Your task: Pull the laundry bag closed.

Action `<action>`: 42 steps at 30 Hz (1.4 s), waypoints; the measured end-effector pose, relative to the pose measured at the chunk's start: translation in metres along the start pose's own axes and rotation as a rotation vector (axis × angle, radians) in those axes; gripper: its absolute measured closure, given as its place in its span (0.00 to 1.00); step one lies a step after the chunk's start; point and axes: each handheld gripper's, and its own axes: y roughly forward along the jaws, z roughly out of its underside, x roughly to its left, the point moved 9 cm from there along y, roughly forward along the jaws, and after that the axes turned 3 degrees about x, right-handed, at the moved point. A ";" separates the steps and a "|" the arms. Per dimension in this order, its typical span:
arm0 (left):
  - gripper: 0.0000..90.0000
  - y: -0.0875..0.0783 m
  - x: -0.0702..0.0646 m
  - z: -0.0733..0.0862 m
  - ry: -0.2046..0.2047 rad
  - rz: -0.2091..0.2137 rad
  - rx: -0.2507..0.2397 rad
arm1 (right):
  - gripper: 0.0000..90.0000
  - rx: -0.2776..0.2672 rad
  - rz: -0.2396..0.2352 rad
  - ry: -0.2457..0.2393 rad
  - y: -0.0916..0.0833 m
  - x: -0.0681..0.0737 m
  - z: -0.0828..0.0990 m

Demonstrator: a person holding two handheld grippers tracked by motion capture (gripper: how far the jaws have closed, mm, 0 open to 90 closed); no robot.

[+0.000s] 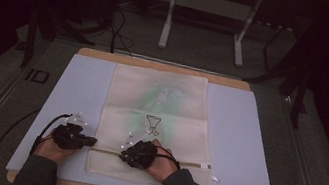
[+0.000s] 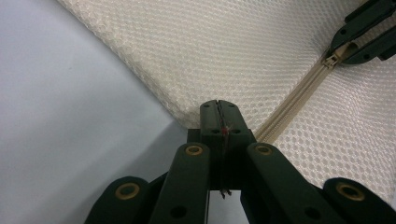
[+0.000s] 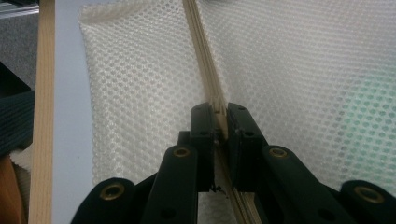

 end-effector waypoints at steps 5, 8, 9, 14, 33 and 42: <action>1.00 0.000 0.000 0.000 0.000 -0.001 0.001 | 0.91 0.001 0.004 0.001 -0.002 -0.001 0.003; 1.00 0.000 0.000 0.000 0.000 -0.001 0.001 | 0.91 -0.003 0.006 0.007 -0.004 -0.002 0.005; 1.00 0.000 0.000 0.000 0.001 -0.002 0.001 | 0.91 -0.001 0.008 0.005 -0.004 -0.003 0.006; 1.00 0.000 0.000 0.000 0.000 -0.002 0.001 | 0.91 0.002 0.009 0.007 -0.006 -0.003 0.008; 1.00 0.000 0.000 0.000 -0.003 0.003 -0.001 | 0.91 -0.001 0.015 0.022 -0.016 -0.009 0.020; 1.00 0.000 0.000 0.000 -0.004 0.003 -0.001 | 0.91 0.000 0.015 0.027 -0.020 -0.010 0.024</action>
